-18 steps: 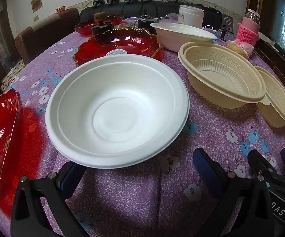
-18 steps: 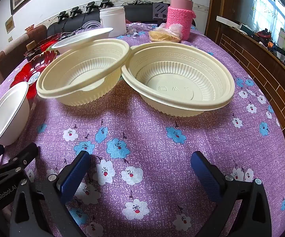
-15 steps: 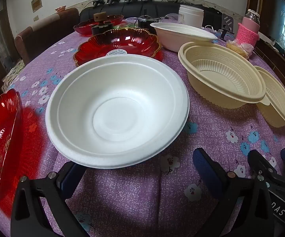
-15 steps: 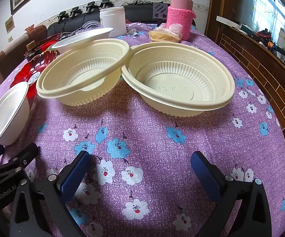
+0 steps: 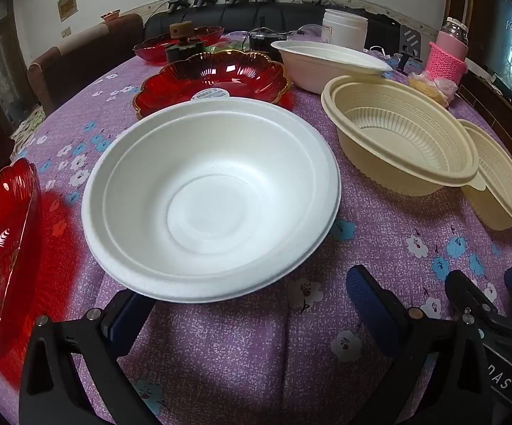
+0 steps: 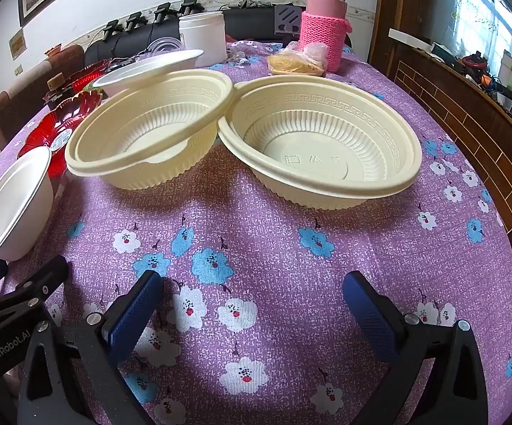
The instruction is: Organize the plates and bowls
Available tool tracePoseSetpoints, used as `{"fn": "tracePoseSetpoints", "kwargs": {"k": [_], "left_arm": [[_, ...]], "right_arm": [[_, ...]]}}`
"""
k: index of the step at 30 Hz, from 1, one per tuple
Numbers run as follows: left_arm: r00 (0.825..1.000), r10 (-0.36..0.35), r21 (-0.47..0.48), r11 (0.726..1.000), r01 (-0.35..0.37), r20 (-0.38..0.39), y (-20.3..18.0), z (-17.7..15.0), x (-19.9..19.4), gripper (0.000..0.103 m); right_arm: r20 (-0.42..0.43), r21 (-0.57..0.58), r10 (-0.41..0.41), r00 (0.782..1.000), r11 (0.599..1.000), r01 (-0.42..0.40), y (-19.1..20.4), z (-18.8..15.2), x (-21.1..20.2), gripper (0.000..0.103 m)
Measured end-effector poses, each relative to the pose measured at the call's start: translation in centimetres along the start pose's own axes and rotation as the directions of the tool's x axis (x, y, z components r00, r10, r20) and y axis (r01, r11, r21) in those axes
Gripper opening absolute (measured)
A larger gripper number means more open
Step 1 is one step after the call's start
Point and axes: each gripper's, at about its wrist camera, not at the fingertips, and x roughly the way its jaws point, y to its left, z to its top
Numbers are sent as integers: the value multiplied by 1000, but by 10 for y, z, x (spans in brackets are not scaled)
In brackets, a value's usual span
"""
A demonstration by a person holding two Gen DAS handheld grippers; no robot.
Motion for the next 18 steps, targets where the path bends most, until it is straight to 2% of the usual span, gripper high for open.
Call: {"fn": "tracePoseSetpoints", "kwargs": {"k": [4, 8, 11, 18], "left_arm": [[1000, -9, 13, 1000, 9, -23, 2, 1, 1, 103], [994, -71, 108, 991, 80, -84, 9, -11, -10, 103], [994, -105, 150, 983, 110, -38, 18, -30, -21, 103], [993, -111, 162, 980, 116, -36, 18, -35, -25, 103]], "right_arm": [[0, 2, 2, 1000, 1000, -2, 0, 0, 0, 102], [0, 1, 2, 1000, 1000, -2, -1, 0, 0, 102], [0, 1, 1, 1000, 1000, -1, -1, 0, 0, 102], [0, 0, 1, 1000, 1000, -1, -2, -2, 2, 102]]}}
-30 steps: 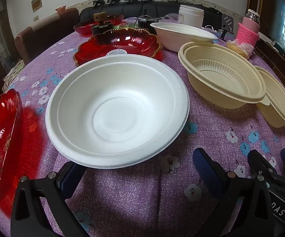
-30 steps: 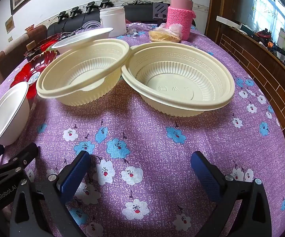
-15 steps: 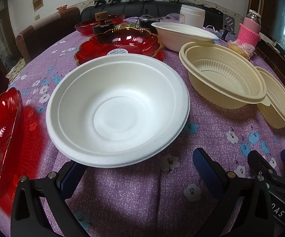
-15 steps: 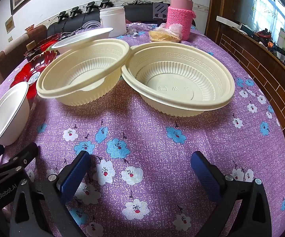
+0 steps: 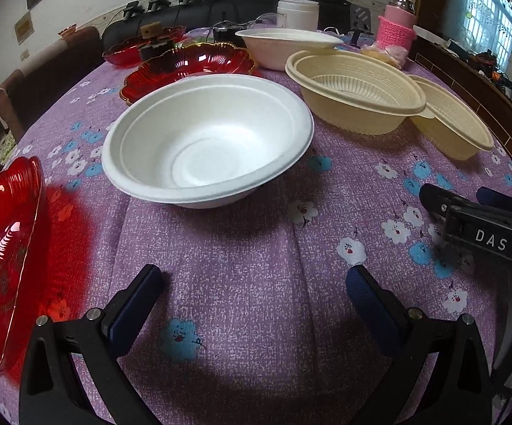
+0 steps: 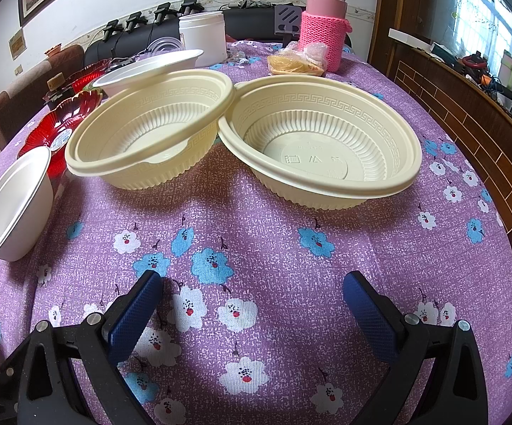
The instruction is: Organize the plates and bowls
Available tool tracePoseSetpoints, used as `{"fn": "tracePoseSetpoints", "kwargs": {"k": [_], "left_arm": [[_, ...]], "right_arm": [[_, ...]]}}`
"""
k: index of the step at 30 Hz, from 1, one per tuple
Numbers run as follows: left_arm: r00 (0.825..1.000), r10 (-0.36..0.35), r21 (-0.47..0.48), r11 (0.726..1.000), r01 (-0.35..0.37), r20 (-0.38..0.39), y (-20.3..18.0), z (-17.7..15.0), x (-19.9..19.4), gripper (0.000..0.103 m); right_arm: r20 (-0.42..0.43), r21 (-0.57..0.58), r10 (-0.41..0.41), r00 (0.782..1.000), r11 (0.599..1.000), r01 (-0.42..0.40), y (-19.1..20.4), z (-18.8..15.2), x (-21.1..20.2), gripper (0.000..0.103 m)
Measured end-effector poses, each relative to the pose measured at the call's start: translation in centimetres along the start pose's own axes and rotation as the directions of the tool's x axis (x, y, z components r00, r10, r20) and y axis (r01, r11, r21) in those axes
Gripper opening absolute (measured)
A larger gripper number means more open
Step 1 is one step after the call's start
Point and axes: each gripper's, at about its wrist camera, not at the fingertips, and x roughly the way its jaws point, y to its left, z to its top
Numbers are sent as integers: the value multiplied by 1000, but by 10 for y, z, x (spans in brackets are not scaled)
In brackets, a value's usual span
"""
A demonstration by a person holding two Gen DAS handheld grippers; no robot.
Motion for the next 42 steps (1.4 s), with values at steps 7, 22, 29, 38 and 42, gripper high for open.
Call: {"fn": "tracePoseSetpoints", "kwargs": {"k": [7, 22, 29, 38, 42], "left_arm": [[999, -10, 18, 1000, 11, -35, 1, -1, -1, 103], [999, 6, -8, 1000, -6, -52, -1, -9, -9, 103], [984, -140, -49, 988, 146, 109, 21, -36, -90, 97], [929, -48, -149, 983, 110, 368, 144, -54, -213, 99], [924, 9, -232, 969, 86, 382, 200, -53, -231, 102]], "right_arm": [[1, 1, -4, 1000, 1000, 4, -1, 0, 0, 102], [-54, 23, -12, 998, 1000, 13, 7, -25, -18, 102], [-52, 17, -12, 999, 1000, 13, 9, -30, -23, 102], [105, -56, 158, 982, 987, -153, 50, -28, -112, 95], [171, -189, 268, 948, 953, -235, 100, -13, -158, 95]]}}
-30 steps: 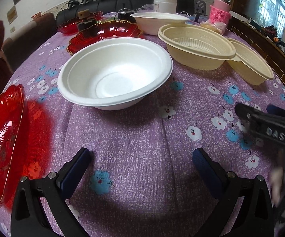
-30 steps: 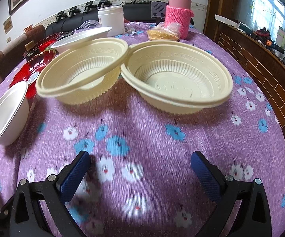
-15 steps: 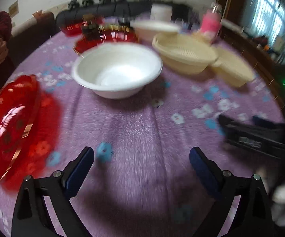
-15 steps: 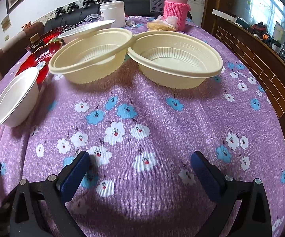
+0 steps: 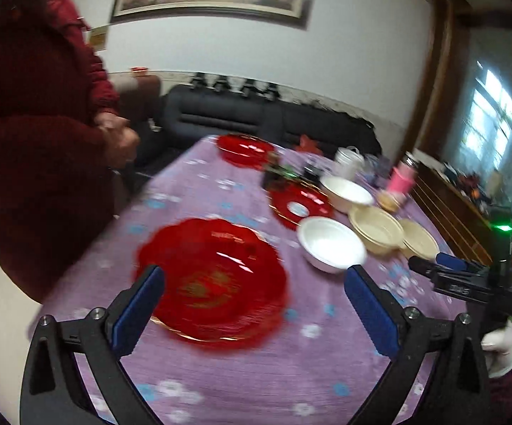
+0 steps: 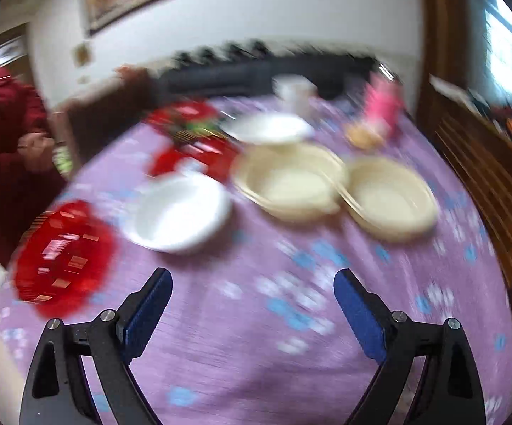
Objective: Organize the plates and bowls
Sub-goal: 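Grasp the rim of the large red scalloped plate with the right gripper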
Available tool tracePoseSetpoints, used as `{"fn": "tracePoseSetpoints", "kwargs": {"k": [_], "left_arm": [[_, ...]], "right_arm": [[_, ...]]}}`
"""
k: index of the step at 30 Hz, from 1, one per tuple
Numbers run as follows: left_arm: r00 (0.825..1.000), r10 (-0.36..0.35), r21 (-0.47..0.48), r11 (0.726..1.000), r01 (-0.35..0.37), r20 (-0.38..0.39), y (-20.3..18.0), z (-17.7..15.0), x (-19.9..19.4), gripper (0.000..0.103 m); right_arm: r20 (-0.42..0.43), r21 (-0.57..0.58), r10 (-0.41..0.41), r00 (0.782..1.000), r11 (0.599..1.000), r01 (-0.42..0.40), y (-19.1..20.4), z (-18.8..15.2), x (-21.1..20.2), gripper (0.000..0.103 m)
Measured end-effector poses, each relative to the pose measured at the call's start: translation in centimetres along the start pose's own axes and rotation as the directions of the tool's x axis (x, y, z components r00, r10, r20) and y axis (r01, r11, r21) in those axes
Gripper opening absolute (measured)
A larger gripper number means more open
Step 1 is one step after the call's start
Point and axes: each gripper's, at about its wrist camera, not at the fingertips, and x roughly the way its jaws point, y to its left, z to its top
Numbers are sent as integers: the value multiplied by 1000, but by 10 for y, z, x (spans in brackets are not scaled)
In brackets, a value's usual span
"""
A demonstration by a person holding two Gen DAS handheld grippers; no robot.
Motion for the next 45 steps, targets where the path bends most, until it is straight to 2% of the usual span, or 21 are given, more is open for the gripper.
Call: {"fn": "tracePoseSetpoints", "kwargs": {"k": [3, 6, 7, 9, 10, 11, 13, 14, 21, 23, 25, 27, 28, 30, 32, 35, 40, 45], "left_arm": [[996, 84, -25, 996, -85, -35, 27, 17, 6, 102], [994, 87, -62, 994, -92, -72, 48, 29, 24, 102], [991, 88, -79, 992, -96, -98, 57, 30, 35, 102], [986, 79, -111, 989, -96, -147, 72, 27, 55, 102], [982, 65, -134, 987, -89, -175, 80, 21, 65, 102], [978, 46, -163, 983, -81, -204, 91, 17, 74, 102], [967, 24, -202, 976, -77, -253, 102, 8, 93, 100], [962, 23, -206, 975, -81, -272, 106, 4, 102, 99], [941, 10, -236, 967, -95, -337, 123, -11, 146, 78], [932, 2, -246, 964, -98, -362, 127, -16, 155, 67], [923, -15, -258, 962, -92, -385, 129, -21, 164, 43], [918, -5, -248, 963, -103, -397, 129, -25, 170, 36], [919, 8, -237, 965, -110, -395, 127, -26, 171, 34], [920, 19, -229, 966, -118, -391, 125, -26, 171, 31], [926, 8, -249, 962, -109, -376, 128, -25, 167, 30], [936, -10, -270, 959, -91, -352, 129, -18, 162, 28], [945, 13, -259, 960, -102, -325, 127, -3, 163, 28], [944, 20, -266, 957, -113, -330, 130, 1, 172, 28]], "right_arm": [[-33, -39, 139, 990, 989, -140, 43, 29, 3, 95], [-103, -34, 266, 958, 962, -271, 86, 54, 24, 95], [-138, -46, 296, 945, 951, -304, 104, 58, 38, 95], [-180, -71, 269, 946, 956, -285, 126, 53, 66, 94], [-197, -70, 259, 945, 958, -277, 131, 49, 76, 85], [-238, -49, 264, 935, 958, -283, 136, 41, 94, 71], [-299, 7, 289, 909, 954, -301, 135, 34, 118, 57], [-324, 38, 296, 899, 953, -300, 133, 29, 128, 55], [-374, -12, 239, 896, 965, -262, 151, 15, 160, 52], [-389, -25, 231, 892, 965, -260, 157, 14, 167, 49], [-396, -39, 218, 892, 967, -253, 161, 11, 172, 45], [-403, -42, 216, 889, 966, -254, 165, 9, 180, 37], [-405, -39, 220, 888, 966, -257, 166, 8, 179, 30], [-396, -49, 202, 896, 969, -240, 167, 7, 180, 27], [-379, -50, 194, 905, 972, -229, 165, 9, 178, 17], [-343, -13, 228, 911, 969, -247, 159, 18, 170, 15], [-274, -53, 203, 940, 973, -225, 163, 34, 162, 15], [-278, -45, 195, 940, 975, -216, 164, 37, 179, 15]]}}
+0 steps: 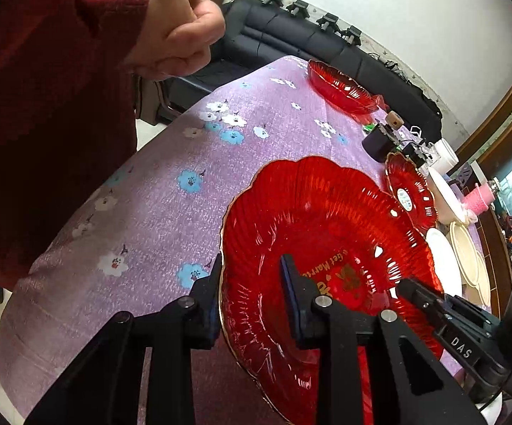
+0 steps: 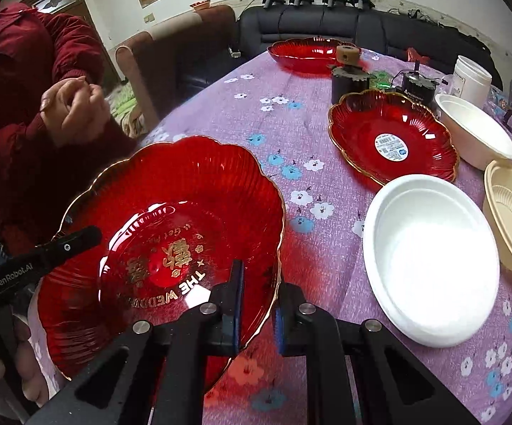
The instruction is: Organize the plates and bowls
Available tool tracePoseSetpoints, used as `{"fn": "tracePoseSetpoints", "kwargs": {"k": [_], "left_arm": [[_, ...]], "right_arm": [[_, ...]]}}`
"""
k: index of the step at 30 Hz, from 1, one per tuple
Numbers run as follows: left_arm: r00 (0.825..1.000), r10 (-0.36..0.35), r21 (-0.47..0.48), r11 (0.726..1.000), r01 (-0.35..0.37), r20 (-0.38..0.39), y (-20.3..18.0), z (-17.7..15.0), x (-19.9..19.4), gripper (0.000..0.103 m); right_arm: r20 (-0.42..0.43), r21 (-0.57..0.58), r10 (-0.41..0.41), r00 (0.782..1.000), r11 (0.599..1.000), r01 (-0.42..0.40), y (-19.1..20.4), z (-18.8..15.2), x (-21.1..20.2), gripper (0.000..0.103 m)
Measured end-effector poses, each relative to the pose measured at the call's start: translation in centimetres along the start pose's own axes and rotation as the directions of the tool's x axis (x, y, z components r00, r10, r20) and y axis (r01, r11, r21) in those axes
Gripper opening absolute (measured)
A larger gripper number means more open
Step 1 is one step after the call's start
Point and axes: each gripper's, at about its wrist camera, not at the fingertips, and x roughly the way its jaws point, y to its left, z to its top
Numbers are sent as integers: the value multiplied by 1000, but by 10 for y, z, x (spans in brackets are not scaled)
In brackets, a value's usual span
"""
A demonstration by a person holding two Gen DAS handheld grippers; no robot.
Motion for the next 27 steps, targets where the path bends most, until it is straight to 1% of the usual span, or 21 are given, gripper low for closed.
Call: {"fn": "tracePoseSetpoints", "kwargs": {"k": [5, 8, 11, 12, 13, 14, 15, 18, 21, 22, 24, 25, 27], "left_arm": [[999, 20, -5, 1000, -20, -30, 3, -5, 15, 28], [998, 44, -12, 999, -44, -40, 5, -7, 21, 28], [998, 51, -24, 998, -52, -32, 6, -6, 19, 33], [998, 51, -28, 998, -51, -28, 7, -6, 15, 38], [999, 50, -32, 998, -51, -18, 7, -6, 9, 45], [999, 52, -33, 998, -52, -3, 6, -7, 1, 47], [998, 57, -31, 998, -56, 12, 5, -8, -6, 50], [995, 76, -27, 997, -74, 66, 0, -16, -35, 52], [993, 33, -14, 999, -32, 115, -15, -31, -72, 53], [991, 15, 2, 1000, -15, 131, -21, -36, -83, 55], [986, -20, 40, 999, 14, 164, -35, -44, -104, 57], [982, -45, 69, 997, 33, 185, -47, -49, -118, 58], [974, -92, 116, 991, 68, 209, -69, -56, -137, 58]], "right_arm": [[-26, 18, 5, 1000, 1000, -5, -5, -8, 12, 15], [-33, 17, 9, 999, 1000, -8, -5, -11, 15, 15], [-22, 27, 21, 1000, 999, -20, -6, -13, 14, 17], [-19, 29, 21, 1000, 999, -21, -6, -15, 13, 17], [-19, 26, 28, 999, 999, -27, -6, -15, 12, 20], [-14, 24, 32, 999, 999, -31, -6, -16, 9, 25], [-7, 22, 31, 999, 999, -31, -6, -16, 7, 26], [39, 1, 17, 999, 1000, -17, -8, -22, -12, 29], [74, -12, 25, 997, 1000, -25, -13, -34, -37, 29], [78, -14, 36, 996, 999, -35, -16, -39, -46, 29], [75, 7, 92, 993, 996, -93, -23, -53, -67, 29], [81, 38, 138, 987, 989, -141, -30, -61, -78, 30], [125, 115, 231, 965, 963, -245, -45, -79, -101, 31]]}}
